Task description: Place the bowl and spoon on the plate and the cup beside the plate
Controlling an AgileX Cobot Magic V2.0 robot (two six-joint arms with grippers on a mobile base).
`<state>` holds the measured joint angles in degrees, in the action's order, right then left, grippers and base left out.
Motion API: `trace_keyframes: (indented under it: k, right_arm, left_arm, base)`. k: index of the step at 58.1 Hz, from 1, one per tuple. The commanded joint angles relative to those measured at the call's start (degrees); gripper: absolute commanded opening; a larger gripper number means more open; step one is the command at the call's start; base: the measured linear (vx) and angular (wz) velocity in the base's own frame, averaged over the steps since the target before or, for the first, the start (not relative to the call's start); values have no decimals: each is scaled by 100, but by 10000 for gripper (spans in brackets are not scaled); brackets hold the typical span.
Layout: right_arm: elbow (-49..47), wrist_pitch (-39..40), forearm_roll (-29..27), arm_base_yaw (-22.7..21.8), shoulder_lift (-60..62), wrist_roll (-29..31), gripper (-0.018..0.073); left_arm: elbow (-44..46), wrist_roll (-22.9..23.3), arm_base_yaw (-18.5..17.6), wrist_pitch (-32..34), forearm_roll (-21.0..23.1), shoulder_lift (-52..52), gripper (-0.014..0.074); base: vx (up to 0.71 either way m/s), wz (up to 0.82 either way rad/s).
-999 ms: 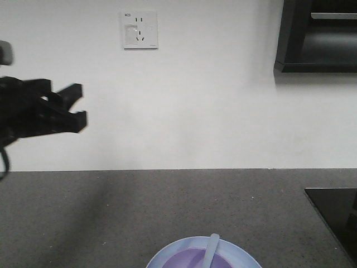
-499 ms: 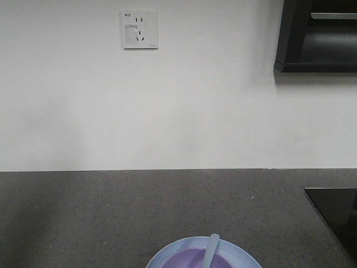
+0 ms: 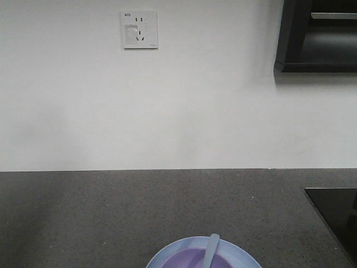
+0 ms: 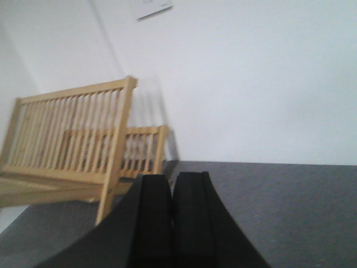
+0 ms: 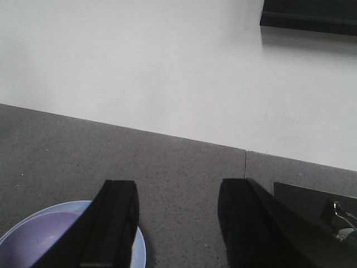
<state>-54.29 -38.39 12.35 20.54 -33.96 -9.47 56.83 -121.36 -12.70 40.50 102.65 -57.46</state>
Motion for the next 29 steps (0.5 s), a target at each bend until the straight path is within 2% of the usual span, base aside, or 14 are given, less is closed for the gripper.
trace_keyframes:
  k: [1,9,14,21,29]
  right_arm:
    - [-164,322,112,-11,-36,17,409]
    - [-164,270,112,-11,-36,17,409]
    - [-164,244,67,-11,-36,8,409]
    - [-164,205,-278,-11,-36,-32,409]
    - [-164,101,-270,-11,-36,-21,409]
  left_arm:
    - [169,274,-132,-886,23,-9,100]
    - [169,780,-225,-1678,23,-116,104]
    - [169,775,-225,-1787,23,-175,106]
    - [169,775,-225,-1769,23,-178,111]
    - [169,775,-225,-1893,23,-178,113]
  base:
    - [0,0]
    - [0,0]
    - [0,0]
    - [0,0]
    - [0,0]
